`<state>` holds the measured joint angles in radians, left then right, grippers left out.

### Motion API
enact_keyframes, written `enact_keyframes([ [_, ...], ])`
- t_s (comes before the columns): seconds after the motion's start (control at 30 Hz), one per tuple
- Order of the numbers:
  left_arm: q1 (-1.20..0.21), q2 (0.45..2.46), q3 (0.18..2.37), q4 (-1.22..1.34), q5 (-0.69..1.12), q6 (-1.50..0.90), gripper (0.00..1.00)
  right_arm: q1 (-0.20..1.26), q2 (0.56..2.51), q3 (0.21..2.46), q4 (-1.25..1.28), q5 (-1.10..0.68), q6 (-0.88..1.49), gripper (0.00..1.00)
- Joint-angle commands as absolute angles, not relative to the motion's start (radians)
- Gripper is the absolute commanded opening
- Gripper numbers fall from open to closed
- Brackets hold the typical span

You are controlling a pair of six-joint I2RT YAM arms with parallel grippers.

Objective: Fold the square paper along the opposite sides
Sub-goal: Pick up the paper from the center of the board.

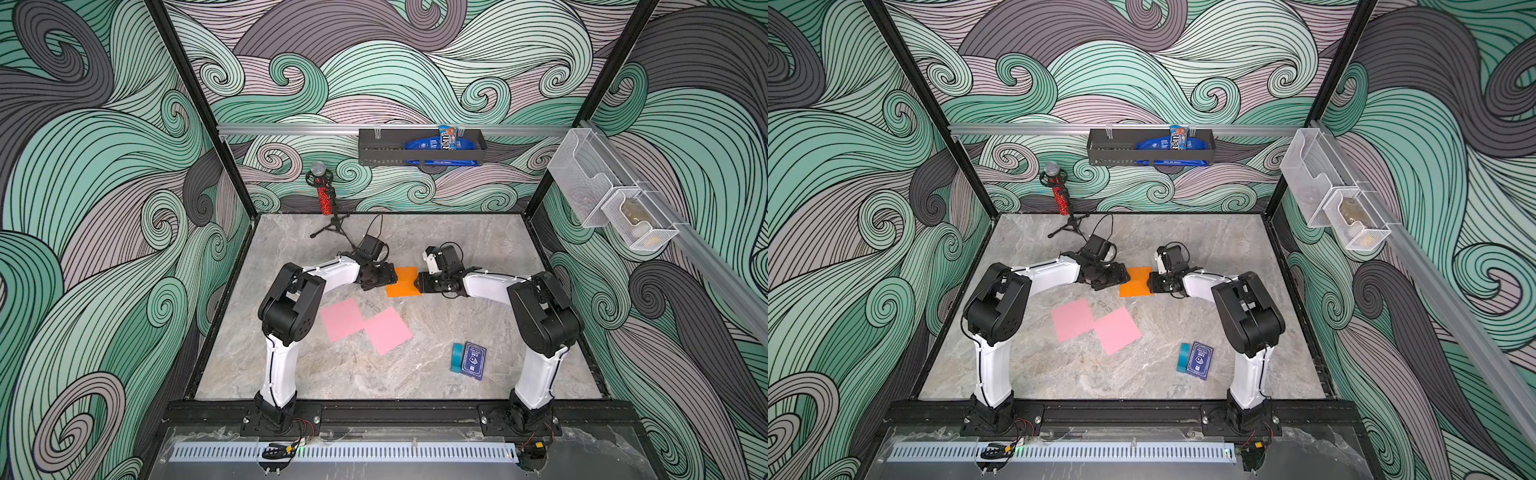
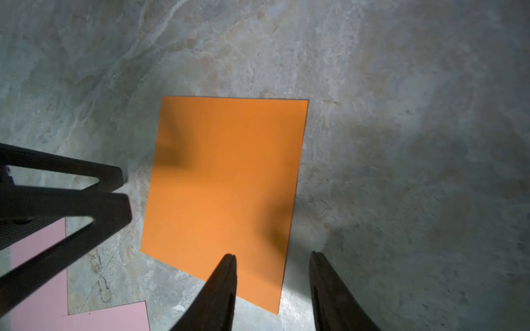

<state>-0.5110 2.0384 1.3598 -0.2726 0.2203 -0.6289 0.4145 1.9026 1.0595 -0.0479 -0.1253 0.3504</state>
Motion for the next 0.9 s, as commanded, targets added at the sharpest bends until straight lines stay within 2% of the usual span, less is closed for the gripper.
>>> enact_keyframes([
  [0.0,-0.505,2.090,1.396,-0.280,0.245,-0.613,0.74,0.422,1.932,1.070,-0.024,-0.168,0.348,0.43],
  [0.2,-0.505,2.132,1.413,-0.292,0.245,-0.614,0.71,0.445,1.951,1.048,0.022,-0.198,0.349,0.40],
  [0.77,-0.505,2.140,1.386,-0.279,0.255,-0.611,0.69,0.486,1.986,1.069,0.083,-0.240,0.354,0.39],
  [0.8,-0.505,2.139,1.384,-0.278,0.256,-0.611,0.67,0.487,1.986,1.069,0.086,-0.241,0.355,0.39],
  [0.87,-0.505,2.140,1.383,-0.276,0.259,-0.609,0.55,0.489,1.982,1.067,0.096,-0.247,0.357,0.39],
])
